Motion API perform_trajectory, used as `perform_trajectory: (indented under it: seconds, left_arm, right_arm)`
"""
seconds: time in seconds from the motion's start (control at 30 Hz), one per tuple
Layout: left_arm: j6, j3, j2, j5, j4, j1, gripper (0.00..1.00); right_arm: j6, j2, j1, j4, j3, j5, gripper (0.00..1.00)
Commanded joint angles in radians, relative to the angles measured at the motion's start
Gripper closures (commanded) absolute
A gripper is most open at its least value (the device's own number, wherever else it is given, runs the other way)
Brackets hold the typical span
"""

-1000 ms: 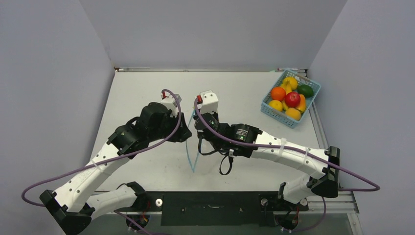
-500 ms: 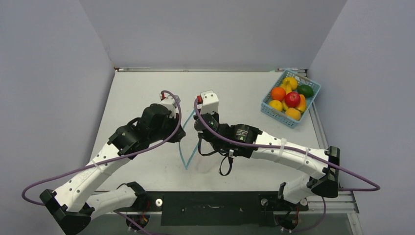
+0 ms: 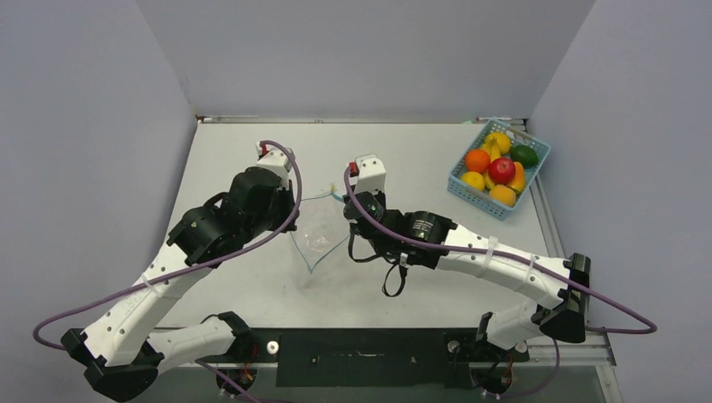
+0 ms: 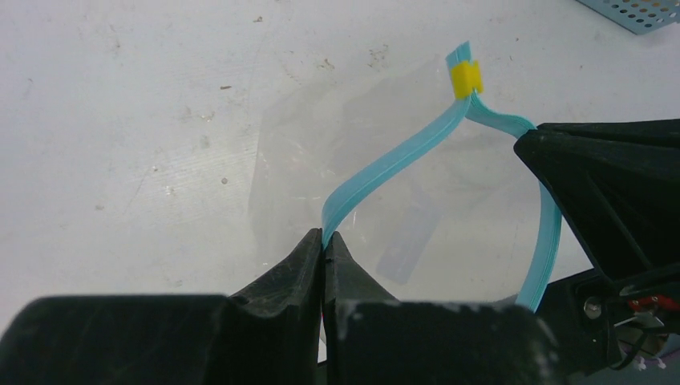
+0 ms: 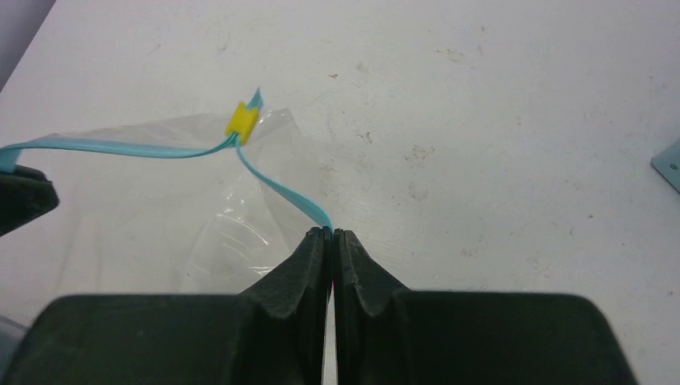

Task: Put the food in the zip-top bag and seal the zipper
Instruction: Open the zipper of the food storage bag.

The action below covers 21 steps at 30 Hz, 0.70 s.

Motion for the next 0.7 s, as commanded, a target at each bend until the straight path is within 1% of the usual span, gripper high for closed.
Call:
perform_trajectory:
  seconds: [0.0,0.27,0.47,0.67]
  left_arm:
    - [0.047,0.072,0.015,-0.079,-0.049,-0.004,1.0]
    - [0.083,0.076,0.027,-0.153,-0.066,-0.003,1.0]
    - [0.091,0.041,0.046,-0.205,-0.046,-0.008,1.0]
    - [0.103,0.006,0.058,-0.273,-0.015,-0.017,1.0]
  right_arm:
    - [0.0,-0.044,-0.049,0.052,-0.047,-0.054,0.95]
    - [0.011,-0.045,-0.143,0.192,-0.183,-0.184,0.95]
    - [0.003,-0.009,-0.168,0.297,-0.25,-0.218,0.95]
    - [-0.008,0.028,-0.203,0.444,-0.31,-0.262,0.95]
